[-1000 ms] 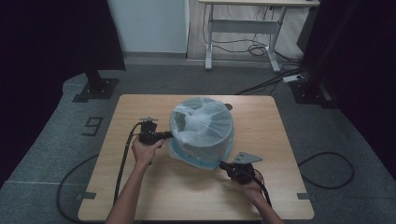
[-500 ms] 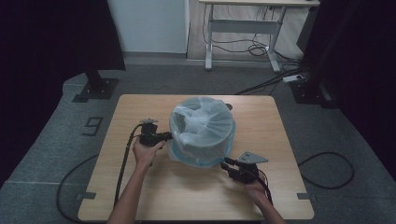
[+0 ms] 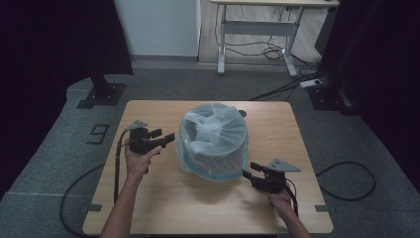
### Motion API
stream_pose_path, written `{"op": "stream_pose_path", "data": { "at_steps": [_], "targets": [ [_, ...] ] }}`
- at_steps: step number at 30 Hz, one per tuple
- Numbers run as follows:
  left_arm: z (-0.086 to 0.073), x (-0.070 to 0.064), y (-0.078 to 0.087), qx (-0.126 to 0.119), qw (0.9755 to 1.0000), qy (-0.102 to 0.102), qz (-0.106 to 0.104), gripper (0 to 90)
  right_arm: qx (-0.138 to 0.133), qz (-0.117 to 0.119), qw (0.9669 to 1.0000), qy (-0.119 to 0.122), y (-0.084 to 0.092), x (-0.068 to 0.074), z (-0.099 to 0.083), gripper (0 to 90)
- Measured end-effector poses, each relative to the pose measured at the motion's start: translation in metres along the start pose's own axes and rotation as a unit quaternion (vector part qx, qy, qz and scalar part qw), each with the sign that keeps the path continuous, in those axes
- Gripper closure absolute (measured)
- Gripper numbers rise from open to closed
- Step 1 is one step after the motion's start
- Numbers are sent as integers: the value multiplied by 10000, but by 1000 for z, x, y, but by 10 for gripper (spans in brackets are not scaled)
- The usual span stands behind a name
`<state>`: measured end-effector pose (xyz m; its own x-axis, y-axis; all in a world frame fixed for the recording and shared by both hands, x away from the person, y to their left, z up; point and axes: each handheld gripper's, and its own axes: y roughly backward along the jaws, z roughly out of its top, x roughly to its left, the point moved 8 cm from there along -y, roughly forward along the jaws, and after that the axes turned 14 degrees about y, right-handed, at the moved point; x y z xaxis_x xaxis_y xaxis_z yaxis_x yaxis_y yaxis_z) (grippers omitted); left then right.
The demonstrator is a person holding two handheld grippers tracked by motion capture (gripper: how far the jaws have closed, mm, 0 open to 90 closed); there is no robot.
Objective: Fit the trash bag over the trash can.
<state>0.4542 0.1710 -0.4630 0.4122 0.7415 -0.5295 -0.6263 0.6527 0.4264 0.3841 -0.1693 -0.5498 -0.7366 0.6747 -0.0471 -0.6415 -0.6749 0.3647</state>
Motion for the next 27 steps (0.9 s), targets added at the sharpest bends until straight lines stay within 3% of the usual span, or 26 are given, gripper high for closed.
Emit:
{"op": "stream_pose_path", "data": {
  "at_steps": [7, 12, 18, 23, 27],
  "targets": [
    [14, -30, 11, 183, 9988, -298, -329, 272, -11, -8, 9999, -137, 12, -9, -3, 412],
    [27, -53, 12, 334, 9957, -408, -761, 273, -96, -39, 9997, -216, 22, -17, -5, 400],
    [44, -78, 2, 507, 9929, -618, -881, 271, -177, -210, 9987, -425, 29, -29, -7, 400],
    [49, -93, -13, 670, 9897, -841, -948, 282, -239, -263, 9981, -509, 33, -33, -7, 400],
    [49, -100, -22, 685, 9888, -905, -974, 290, -231, -387, 9973, -580, 35, -37, -8, 400]
  ]
}}
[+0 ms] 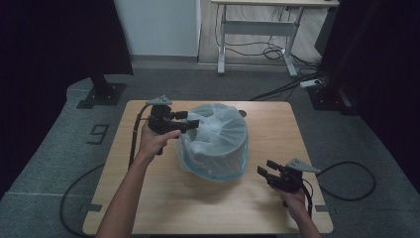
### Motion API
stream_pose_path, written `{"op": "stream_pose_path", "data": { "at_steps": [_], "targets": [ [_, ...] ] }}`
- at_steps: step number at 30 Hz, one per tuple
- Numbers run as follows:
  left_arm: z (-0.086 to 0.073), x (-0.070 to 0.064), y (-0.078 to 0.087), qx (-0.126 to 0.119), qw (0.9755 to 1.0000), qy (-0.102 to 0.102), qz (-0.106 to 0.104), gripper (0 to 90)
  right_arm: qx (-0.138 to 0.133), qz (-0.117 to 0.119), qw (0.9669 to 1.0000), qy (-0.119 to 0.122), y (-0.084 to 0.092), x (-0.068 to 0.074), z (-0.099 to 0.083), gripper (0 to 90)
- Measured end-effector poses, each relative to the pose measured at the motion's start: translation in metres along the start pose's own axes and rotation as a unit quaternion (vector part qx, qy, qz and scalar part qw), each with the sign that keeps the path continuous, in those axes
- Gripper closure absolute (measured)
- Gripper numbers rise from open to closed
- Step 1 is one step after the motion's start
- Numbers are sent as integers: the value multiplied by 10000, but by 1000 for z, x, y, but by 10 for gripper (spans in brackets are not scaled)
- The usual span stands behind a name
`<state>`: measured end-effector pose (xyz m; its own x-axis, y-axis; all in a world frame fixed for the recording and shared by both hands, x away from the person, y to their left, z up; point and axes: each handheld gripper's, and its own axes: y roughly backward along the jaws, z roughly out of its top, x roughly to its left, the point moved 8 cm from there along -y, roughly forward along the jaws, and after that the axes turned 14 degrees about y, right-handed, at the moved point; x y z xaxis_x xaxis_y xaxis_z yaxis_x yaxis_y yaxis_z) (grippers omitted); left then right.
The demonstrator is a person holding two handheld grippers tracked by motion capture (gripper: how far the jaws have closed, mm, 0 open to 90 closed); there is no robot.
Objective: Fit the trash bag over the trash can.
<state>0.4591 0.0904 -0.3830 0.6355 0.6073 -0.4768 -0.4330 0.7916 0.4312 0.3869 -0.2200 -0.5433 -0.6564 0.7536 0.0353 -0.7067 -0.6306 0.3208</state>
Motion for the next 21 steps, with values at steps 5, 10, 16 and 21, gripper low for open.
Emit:
{"op": "stream_pose_path", "data": {
  "at_steps": [5, 10, 16, 21],
  "targets": [
    [-1, 2, -7, 64, 10000, 43, -26, 294, -17, -56, 10000, -75, 1, -2, 0, 399],
    [5, 1, -11, 56, 9997, 140, -214, 300, -26, -32, 10000, -83, 0, -1, 0, 398],
    [11, -2, -25, 214, 9993, 106, -273, 312, -10, -11, 10000, -66, -1, 0, -1, 396],
    [12, -9, -38, 376, 9988, -12, -300, 332, -106, -48, 9999, -113, 2, -2, 3, 396]
  ]
}}
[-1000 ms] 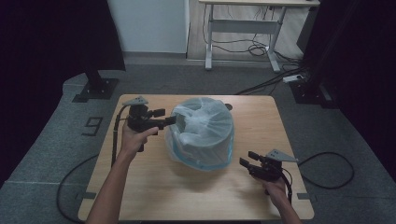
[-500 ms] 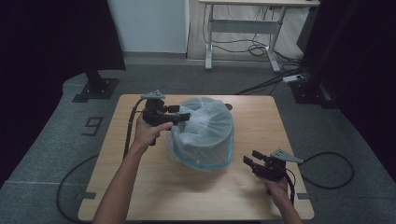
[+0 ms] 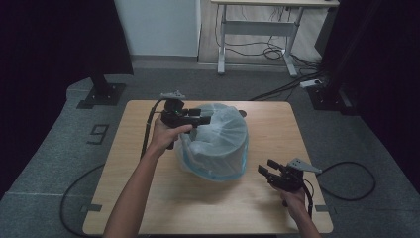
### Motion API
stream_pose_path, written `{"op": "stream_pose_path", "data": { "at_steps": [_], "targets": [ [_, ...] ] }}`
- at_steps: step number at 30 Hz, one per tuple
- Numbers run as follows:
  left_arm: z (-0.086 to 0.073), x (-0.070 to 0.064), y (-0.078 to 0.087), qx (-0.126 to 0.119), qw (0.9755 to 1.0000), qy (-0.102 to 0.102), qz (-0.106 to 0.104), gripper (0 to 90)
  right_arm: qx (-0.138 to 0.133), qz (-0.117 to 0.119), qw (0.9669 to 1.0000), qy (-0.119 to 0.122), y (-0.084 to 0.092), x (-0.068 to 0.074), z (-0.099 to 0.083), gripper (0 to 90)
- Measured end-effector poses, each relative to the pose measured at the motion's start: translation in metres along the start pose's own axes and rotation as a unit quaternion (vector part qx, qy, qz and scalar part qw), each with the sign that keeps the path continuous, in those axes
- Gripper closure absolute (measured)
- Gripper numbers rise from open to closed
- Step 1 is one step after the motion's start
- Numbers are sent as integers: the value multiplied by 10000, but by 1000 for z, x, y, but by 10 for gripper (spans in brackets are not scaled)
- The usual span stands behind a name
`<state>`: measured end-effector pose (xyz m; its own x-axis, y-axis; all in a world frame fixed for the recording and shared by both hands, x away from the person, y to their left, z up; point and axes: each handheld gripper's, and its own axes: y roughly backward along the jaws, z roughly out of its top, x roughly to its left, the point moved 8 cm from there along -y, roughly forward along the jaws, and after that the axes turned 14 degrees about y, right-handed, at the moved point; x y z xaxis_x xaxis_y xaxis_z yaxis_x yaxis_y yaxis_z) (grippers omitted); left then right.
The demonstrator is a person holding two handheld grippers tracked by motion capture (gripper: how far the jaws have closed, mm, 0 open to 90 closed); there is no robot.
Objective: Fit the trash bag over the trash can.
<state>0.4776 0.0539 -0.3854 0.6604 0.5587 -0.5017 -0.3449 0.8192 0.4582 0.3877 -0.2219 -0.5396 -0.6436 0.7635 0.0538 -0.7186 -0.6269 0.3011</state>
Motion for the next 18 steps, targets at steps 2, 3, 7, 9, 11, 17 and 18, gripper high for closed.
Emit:
{"op": "stream_pose_path", "data": {
  "at_steps": [2, 3, 7, 9, 11, 17, 18],
  "targets": [
    [0, 0, -5, 111, 9999, -32, 56, 338, -20, 3, 10000, -12, 1, 0, 1, 396],
    [0, 0, -8, 166, 9998, -42, 61, 344, -29, 4, 10000, -6, 1, 0, 1, 396],
    [2, -2, -19, 437, 9988, -75, 201, 365, -39, 13, 10000, -11, 2, 1, 3, 395],
    [3, -2, -25, 558, 9980, -69, 284, 369, -41, 14, 10000, -14, 2, 1, 3, 395],
    [6, -3, -31, 654, 9972, -92, 337, 373, -51, 11, 10000, -29, 3, 0, 3, 395],
    [6, -5, -52, 1121, 9923, -151, 503, 403, -73, 6, 9999, -69, 5, -1, 4, 395],
    [6, -5, -55, 1199, 9910, -123, 578, 407, -85, 2, 9999, -67, 5, -1, 5, 396]
  ]
}}
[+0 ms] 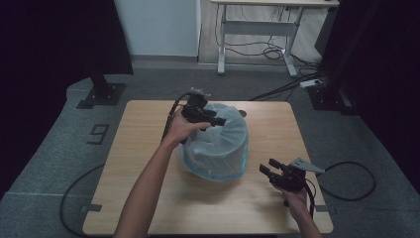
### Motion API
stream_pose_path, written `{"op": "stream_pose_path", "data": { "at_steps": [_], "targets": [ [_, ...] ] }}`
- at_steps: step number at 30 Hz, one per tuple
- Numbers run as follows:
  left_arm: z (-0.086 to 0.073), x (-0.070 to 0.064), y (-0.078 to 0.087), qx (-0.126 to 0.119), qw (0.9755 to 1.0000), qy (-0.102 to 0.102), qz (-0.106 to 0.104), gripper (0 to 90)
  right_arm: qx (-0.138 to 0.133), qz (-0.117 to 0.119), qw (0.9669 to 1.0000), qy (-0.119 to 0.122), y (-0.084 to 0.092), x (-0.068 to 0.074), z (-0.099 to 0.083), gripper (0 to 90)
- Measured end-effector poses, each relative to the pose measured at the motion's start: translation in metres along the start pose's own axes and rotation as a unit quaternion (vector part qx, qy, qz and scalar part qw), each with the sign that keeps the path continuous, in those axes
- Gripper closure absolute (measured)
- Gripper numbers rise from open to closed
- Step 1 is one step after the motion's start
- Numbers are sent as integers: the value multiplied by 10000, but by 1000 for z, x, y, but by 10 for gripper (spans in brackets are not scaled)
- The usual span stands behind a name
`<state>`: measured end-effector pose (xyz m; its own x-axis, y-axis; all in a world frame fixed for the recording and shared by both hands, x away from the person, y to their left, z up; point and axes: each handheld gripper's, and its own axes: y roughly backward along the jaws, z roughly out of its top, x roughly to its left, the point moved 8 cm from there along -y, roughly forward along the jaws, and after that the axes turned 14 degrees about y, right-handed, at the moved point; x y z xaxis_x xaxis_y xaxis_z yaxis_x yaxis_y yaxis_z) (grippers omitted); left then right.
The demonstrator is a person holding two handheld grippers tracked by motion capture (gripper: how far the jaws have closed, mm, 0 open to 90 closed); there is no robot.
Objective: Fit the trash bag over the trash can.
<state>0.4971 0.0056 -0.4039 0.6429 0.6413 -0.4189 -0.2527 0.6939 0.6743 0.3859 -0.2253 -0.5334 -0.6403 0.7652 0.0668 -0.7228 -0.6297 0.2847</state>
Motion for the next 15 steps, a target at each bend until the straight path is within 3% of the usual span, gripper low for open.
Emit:
{"op": "stream_pose_path", "data": {
  "at_steps": [4, 7, 12, 15],
  "targets": [
    [1, -1, -8, 201, 9997, 105, 106, 419, -5, 10, 10000, -6, 0, 0, 1, 395],
    [2, -3, -9, 283, 9995, 42, 166, 417, 5, 27, 10000, -3, 0, 1, 0, 395],
    [11, -12, -1, 27, 10000, -54, 75, 419, -8, 41, 10000, -17, 0, 1, 1, 395],
    [16, -15, -4, 22, 9999, -95, 45, 415, 23, 56, 10000, -6, -2, 2, 0, 395]
  ]
}}
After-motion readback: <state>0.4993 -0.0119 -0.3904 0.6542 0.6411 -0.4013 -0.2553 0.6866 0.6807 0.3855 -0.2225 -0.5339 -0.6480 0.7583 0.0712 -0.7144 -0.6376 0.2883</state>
